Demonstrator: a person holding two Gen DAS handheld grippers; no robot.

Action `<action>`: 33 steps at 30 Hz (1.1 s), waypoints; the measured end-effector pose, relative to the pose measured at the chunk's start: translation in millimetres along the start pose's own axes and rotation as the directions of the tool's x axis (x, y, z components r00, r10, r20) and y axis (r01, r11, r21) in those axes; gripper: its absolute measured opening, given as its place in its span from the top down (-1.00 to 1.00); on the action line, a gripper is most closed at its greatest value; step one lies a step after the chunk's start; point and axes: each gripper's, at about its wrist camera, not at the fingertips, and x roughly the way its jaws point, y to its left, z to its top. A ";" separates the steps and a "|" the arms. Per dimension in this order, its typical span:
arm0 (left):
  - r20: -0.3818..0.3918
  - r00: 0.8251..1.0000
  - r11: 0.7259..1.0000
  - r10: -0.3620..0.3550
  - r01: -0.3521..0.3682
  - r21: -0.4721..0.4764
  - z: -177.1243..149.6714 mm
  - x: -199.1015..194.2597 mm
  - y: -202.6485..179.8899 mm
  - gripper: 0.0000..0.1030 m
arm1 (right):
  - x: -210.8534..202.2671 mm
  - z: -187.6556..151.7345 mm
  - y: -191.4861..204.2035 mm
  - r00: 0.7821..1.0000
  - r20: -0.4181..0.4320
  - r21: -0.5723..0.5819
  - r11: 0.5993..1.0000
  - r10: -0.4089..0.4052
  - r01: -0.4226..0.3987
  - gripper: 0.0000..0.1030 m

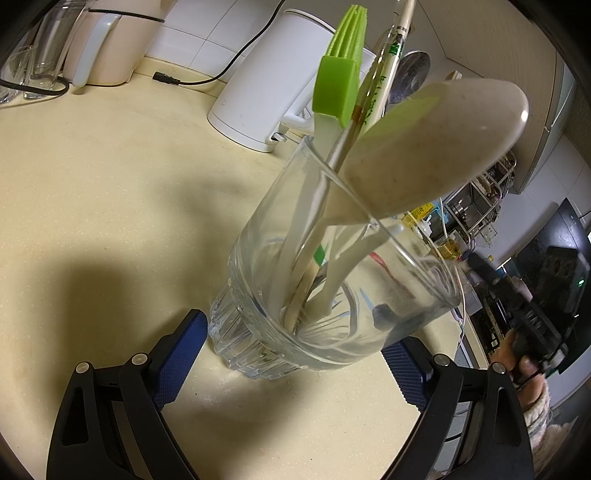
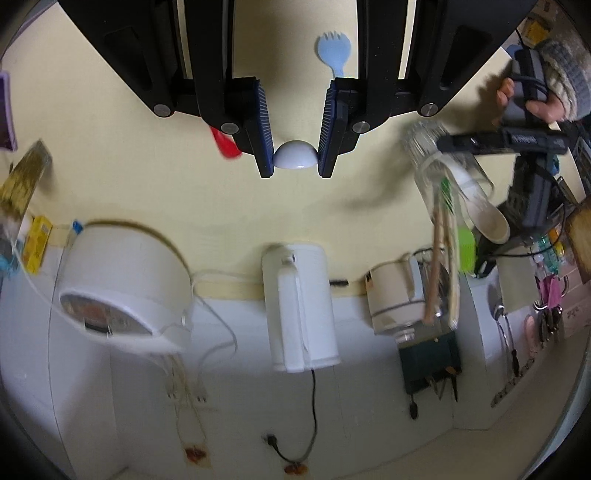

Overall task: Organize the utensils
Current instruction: 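Lift the white spoon and carry it into the held glass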

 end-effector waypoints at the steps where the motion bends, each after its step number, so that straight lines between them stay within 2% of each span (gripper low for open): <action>1: 0.000 1.000 1.000 0.000 0.000 0.000 0.0 0.0 0.0 -0.82 | -3.3 4.7 3.3 1.000 0.012 -0.009 1.000 0.006 -0.006 0.53; 10: 0.000 1.000 1.000 0.000 0.000 0.000 0.0 0.0 0.0 -0.82 | -24.8 38.8 47.0 0.990 0.089 -0.104 0.990 0.108 -0.099 0.53; 19: 0.000 1.000 1.000 0.000 0.000 0.000 0.0 0.0 0.0 -0.82 | -13.5 62.1 82.2 0.959 0.090 -0.107 0.960 0.267 -0.258 0.53; 22: 0.000 1.000 1.000 0.000 0.000 0.000 0.0 0.0 0.1 -0.82 | 3.2 64.1 95.0 0.957 0.044 -0.127 0.952 0.287 -0.280 0.53; 28: 0.000 1.000 1.000 0.000 0.000 0.000 -0.1 -0.2 0.3 -0.82 | 27.2 59.0 113.2 0.961 -0.052 -0.177 0.945 0.271 -0.276 0.53; 33: 0.000 1.000 1.000 0.000 0.000 0.000 0.0 0.0 0.1 -0.82 | 34.1 49.3 123.9 0.971 -0.102 -0.232 0.944 0.218 -0.237 0.53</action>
